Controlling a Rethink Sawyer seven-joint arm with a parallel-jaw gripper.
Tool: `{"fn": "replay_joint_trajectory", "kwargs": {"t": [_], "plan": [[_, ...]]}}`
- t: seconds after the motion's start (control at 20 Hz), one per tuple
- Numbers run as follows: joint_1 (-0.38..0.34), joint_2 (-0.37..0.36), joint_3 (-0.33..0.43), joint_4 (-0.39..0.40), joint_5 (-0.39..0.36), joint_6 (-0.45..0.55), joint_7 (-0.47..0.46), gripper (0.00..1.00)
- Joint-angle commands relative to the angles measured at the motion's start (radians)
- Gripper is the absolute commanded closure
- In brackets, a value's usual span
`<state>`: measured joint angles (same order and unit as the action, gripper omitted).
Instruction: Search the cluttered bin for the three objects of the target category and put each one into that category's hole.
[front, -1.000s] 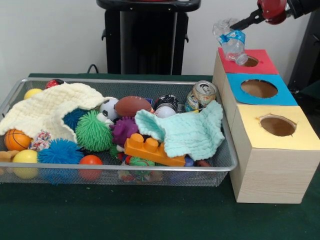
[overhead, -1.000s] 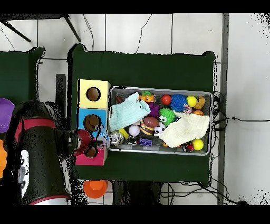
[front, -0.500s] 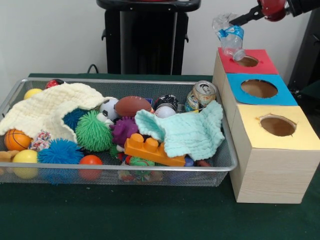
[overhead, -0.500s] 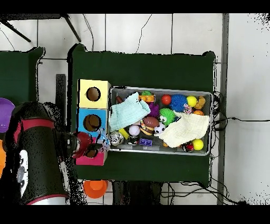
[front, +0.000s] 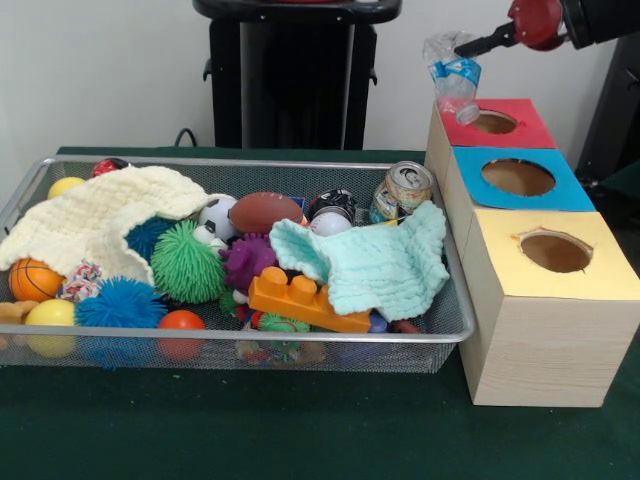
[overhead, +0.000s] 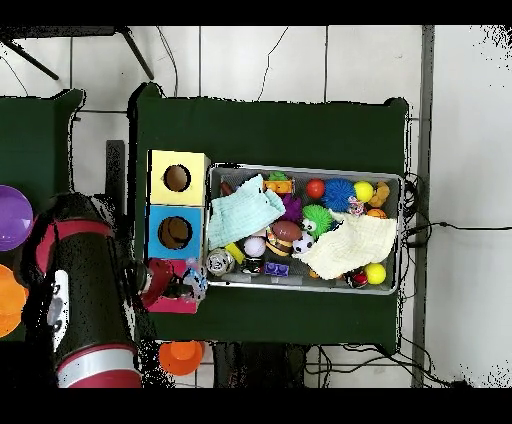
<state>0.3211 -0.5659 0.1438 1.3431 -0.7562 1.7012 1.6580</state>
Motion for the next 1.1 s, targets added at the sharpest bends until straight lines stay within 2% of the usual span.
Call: {"fn": "replay_joint_trajectory", "kwargs": {"t": [0.05,0.5,0.9,1.1], "plan": [[-0.058,0.107,0.103,-0.022,0.062,0.084,-0.158,1.00],[-0.079,0.170,0.137,-0.072,0.098,0.096,-0.125,1.00],[-0.073,0.161,0.169,-0.120,0.107,0.094,-0.126,1.00],[-0.070,0.131,0.177,-0.120,0.111,0.096,-0.121,1.00]]}}
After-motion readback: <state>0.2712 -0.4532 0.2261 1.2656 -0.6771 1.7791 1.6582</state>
